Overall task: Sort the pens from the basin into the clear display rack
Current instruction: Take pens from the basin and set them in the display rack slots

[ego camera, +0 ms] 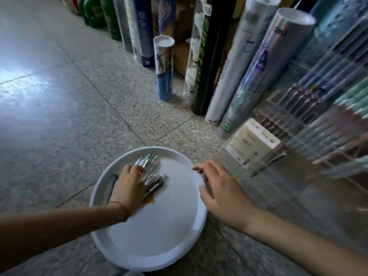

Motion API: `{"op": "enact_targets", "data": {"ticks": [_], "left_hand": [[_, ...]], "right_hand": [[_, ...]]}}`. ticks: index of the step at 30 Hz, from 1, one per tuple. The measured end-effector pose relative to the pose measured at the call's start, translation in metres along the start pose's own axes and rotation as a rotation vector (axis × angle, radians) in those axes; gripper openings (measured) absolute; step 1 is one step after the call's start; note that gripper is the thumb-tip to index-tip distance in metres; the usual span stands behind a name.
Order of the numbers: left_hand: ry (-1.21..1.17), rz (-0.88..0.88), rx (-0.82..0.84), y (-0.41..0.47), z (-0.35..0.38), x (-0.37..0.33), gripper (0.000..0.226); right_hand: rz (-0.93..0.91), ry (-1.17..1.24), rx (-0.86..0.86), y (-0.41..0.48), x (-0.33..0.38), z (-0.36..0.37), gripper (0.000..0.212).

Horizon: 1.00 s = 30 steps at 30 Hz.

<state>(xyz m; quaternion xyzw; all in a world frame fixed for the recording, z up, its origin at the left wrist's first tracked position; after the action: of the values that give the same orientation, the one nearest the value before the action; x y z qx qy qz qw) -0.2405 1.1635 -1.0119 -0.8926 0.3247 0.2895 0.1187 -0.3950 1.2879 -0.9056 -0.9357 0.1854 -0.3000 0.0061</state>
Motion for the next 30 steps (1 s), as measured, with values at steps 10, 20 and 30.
{"op": "enact_targets", "data": {"ticks": [10, 20, 30], "left_hand": [[0.179, -0.037, 0.067, -0.019, 0.003, 0.055, 0.029], [0.221, 0.104, 0.173, -0.026, 0.029, 0.058, 0.015], [0.053, 0.095, 0.289, -0.049, 0.034, 0.059, 0.022]], "right_hand": [[0.467, 0.12, 0.336, 0.068, -0.037, 0.16, 0.03], [0.253, -0.146, 0.364, 0.094, -0.021, 0.188, 0.039], [0.527, 0.112, 0.305, 0.094, -0.068, 0.166, 0.024]]}}
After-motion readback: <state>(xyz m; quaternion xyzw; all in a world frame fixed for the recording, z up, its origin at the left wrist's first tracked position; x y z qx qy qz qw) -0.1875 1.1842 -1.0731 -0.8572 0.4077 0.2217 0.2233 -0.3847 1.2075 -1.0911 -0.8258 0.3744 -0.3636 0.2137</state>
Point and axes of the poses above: each hand's wrist, its own y-axis towards the middle knuckle, its own z-axis out of the palm, x = y × z, the point moved 9 cm from there along y, towards the middle knuckle, and after that the axes turned 15 degrees about z, right-handed, at the moved point
